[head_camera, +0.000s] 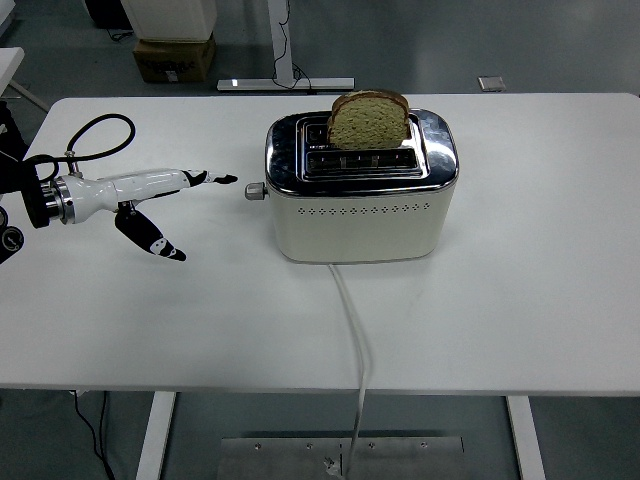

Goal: Press down toaster

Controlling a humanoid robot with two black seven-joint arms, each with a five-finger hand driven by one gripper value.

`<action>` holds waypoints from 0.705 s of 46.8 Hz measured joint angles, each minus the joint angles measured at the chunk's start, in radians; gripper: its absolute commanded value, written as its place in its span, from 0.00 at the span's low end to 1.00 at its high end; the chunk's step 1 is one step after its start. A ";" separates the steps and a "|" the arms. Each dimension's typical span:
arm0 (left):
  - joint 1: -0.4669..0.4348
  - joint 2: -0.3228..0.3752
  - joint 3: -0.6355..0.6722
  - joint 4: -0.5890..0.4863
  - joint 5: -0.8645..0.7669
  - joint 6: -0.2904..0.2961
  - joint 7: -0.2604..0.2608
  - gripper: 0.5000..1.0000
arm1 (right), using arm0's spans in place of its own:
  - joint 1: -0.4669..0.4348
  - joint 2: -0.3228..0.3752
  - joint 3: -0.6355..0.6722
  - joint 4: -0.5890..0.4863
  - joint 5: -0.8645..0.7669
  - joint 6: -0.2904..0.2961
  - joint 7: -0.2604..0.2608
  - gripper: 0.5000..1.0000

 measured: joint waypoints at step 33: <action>0.012 -0.037 0.002 0.006 0.001 0.000 0.004 1.00 | 0.000 0.000 0.000 -0.001 0.000 0.000 0.000 1.00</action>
